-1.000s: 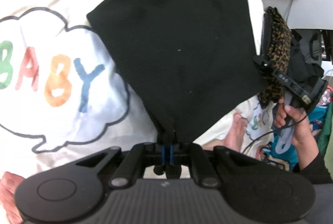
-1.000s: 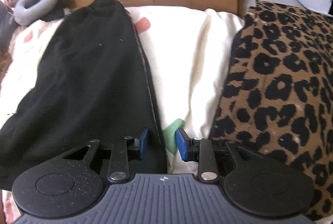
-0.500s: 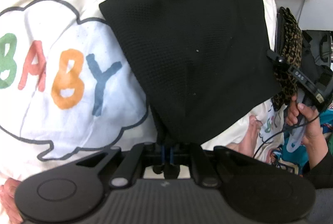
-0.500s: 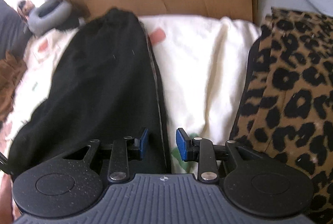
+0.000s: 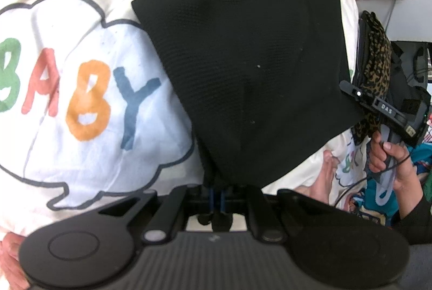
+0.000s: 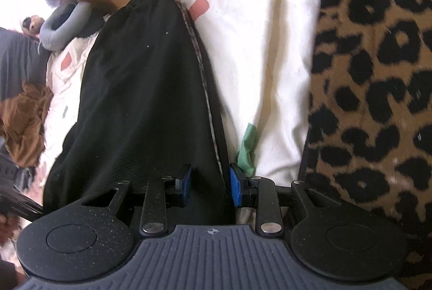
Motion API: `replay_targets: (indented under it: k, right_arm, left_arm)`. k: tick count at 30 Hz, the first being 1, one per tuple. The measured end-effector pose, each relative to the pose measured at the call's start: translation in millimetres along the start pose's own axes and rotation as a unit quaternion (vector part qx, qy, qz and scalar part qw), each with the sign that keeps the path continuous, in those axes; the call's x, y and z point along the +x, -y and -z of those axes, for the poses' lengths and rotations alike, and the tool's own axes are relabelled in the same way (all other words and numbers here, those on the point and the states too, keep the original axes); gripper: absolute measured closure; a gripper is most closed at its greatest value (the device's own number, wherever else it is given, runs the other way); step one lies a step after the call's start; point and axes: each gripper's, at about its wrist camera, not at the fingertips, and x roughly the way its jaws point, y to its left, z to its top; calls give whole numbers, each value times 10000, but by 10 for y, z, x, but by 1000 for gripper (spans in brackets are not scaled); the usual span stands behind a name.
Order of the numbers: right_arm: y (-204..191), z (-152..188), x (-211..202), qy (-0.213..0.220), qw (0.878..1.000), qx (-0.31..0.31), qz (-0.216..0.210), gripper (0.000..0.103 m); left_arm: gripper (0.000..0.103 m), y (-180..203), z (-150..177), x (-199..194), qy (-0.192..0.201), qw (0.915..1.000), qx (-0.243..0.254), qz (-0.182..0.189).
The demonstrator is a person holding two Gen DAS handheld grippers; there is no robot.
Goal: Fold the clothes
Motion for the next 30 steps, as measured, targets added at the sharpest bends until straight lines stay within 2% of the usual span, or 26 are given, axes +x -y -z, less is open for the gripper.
replay_targets:
  k: [7, 10, 12, 16, 25, 30]
  right_arm:
    - [155, -38, 26, -230, 9981, 502, -266, 75]
    - [167, -65, 48, -308, 9969, 666, -271, 93]
    - [128, -61, 42, -338, 9969, 671, -246, 99]
    - [11, -54, -23, -346, 9968, 696, -208, 100]
    - [-284, 72, -214, -390, 9929, 877, -703, 101]
    - [-553, 143, -209, -579, 9898, 694, -1098, 101]
  left_arm:
    - [98, 3, 11, 3, 17, 10000, -20, 14]
    - [98, 12, 13, -16, 7, 10000, -53, 40]
    - [98, 28, 19, -54, -2, 10000, -46, 69]
    - [98, 71, 31, -228, 24, 9999, 30, 116]
    - [99, 125, 58, -832, 340, 9993, 153, -33]
    - [99, 43, 78, -1239, 480, 9983, 221, -234]
